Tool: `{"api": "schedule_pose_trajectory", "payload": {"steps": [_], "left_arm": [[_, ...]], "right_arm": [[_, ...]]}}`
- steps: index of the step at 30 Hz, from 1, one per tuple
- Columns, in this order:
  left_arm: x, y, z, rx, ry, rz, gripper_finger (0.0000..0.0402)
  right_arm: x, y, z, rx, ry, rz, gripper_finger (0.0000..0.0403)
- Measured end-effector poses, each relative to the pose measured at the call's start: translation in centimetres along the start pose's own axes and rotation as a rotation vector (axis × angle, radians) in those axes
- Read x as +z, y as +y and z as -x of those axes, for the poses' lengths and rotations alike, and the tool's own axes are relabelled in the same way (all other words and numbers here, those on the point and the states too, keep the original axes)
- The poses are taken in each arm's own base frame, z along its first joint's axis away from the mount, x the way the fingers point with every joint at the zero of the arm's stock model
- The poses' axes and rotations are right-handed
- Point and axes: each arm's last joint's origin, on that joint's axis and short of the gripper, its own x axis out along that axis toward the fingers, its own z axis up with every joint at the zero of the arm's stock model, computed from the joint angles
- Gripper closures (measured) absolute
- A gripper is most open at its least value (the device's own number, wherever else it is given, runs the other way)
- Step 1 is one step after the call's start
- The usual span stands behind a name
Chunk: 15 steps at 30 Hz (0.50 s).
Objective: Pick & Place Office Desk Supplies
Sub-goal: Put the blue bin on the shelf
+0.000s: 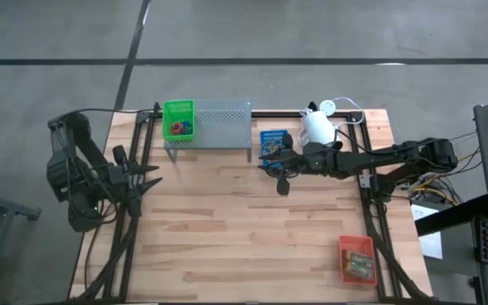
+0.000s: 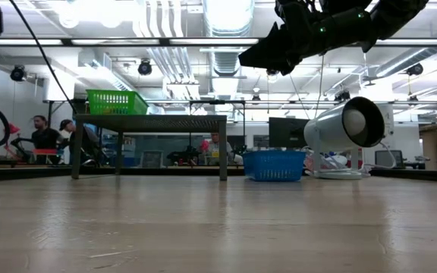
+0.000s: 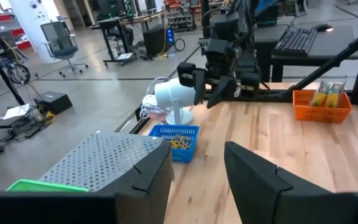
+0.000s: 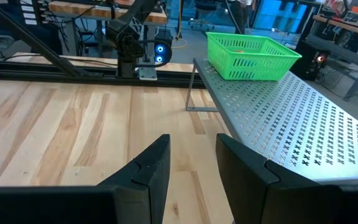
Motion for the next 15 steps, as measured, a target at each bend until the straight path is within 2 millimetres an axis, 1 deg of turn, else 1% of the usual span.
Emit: {"api": "schedule_pose_trajectory", "payload": {"steps": [4, 10, 12, 15], "left_arm": [[0.0, 0.0, -0.01, 0.001, 0.0, 0.002, 0.0249], [0.0, -0.01, -0.01, 0.001, 0.0, 0.002, 0.0249], [0.0, -0.01, -0.01, 0.001, 0.0, 0.002, 0.0249], [0.0, -0.01, -0.01, 0.001, 0.0, 0.002, 0.0249]], "right_arm": [[0.01, 0.0, 0.0, 0.0, 0.0, 0.001, 0.0275], [0.22, -0.01, 0.0, -0.004, -0.022, 0.21, 0.0275], [0.22, 0.0, 0.0, -0.004, -0.023, 0.207, 0.0275], [0.24, 0.06, 0.01, -0.001, -0.024, 0.108, 0.0275]]}}
